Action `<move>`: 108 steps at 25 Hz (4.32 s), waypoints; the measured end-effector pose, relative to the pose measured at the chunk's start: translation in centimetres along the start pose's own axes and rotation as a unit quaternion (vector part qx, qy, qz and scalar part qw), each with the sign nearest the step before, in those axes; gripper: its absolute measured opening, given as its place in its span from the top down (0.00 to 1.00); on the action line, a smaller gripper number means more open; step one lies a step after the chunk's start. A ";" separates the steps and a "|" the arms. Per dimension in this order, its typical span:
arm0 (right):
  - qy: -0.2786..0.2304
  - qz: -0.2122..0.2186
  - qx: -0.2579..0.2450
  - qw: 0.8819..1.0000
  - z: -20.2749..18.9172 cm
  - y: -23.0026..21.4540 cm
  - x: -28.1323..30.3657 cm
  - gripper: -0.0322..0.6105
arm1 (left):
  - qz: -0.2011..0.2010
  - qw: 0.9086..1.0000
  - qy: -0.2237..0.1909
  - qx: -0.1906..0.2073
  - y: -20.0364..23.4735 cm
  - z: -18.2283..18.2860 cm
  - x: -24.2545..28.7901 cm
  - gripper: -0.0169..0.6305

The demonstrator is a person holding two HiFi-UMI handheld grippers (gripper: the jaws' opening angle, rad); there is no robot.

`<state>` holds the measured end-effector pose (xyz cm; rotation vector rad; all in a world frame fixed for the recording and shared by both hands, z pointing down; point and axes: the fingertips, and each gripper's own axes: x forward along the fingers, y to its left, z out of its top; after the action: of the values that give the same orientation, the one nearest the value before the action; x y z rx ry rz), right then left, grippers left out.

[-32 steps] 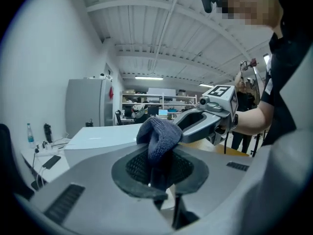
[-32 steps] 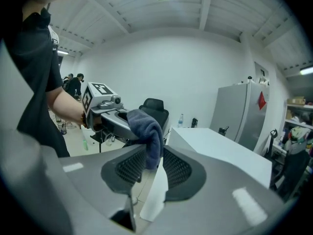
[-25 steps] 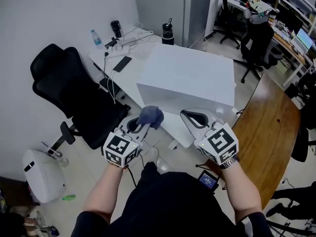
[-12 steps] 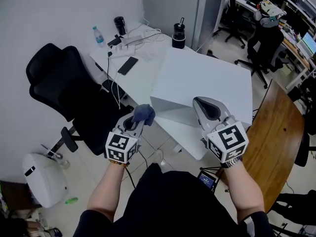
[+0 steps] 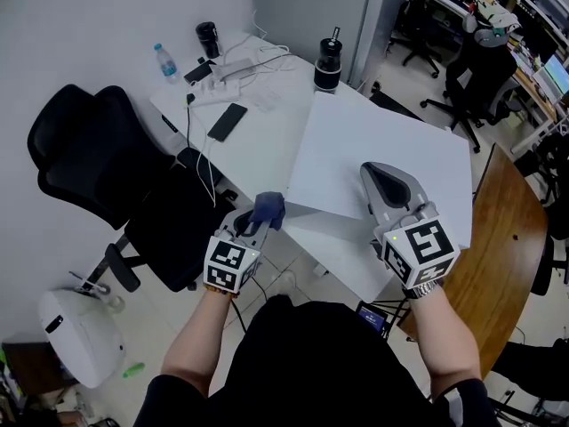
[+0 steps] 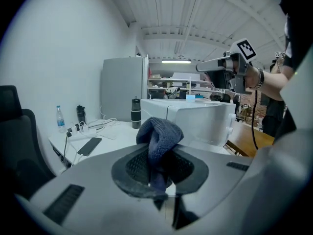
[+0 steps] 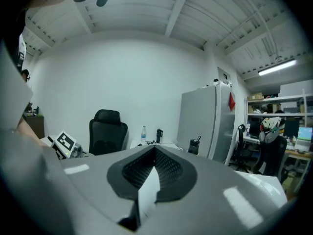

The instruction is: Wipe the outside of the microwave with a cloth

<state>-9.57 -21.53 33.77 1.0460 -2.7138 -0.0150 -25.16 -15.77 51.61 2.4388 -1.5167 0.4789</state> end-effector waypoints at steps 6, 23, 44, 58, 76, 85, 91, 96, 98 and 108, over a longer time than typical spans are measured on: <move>0.015 -0.018 0.007 1.000 -0.4 -1.2 2.8 0.95 | -0.052 0.999 0.012 0.013 0.5 -0.4 3.3 0.89; 0.041 -0.071 0.036 0.996 -1.8 -4.3 6.3 0.95 | -0.118 0.993 0.024 0.018 3.7 1.8 11.0 0.89; 0.054 -0.140 0.053 0.987 -2.6 -8.7 5.7 0.95 | -0.136 0.989 0.049 0.022 7.1 3.4 19.2 0.89; 0.055 -0.170 0.057 0.982 -3.2 -10.8 4.6 0.95 | -0.121 0.991 0.061 0.012 8.8 3.8 22.8 0.89; 0.053 -0.196 0.068 0.977 -3.9 -12.2 2.4 0.95 | -0.090 0.994 0.054 0.002 10.1 5.5 23.4 0.89; 0.052 -0.196 0.073 0.976 -4.0 -11.5 1.4 0.95 | -0.080 0.996 0.026 0.006 10.4 8.0 20.5 0.89; 0.047 -0.190 0.076 0.978 -3.8 -10.4 0.2 0.95 | -0.066 0.998 0.010 0.012 10.2 9.6 17.6 0.89; 0.039 -0.175 0.074 0.981 -3.4 -9.2 -1.8 0.95 | -0.047 0.999 -0.008 0.015 8.9 11.0 14.1 0.89; 0.036 -0.167 0.072 0.983 -3.4 -8.6 -2.7 0.95 | -0.037 0.999 -0.015 0.016 8.2 11.4 12.5 0.89; 0.010 -0.127 0.068 0.990 -3.2 -5.6 -8.5 0.95 | 0.026 0.999 -0.031 0.018 4.3 11.0 3.7 0.89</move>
<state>0.98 -19.82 34.60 1.4155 -2.5753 0.1376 -25.77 -24.67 43.03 2.4680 -1.6126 0.4472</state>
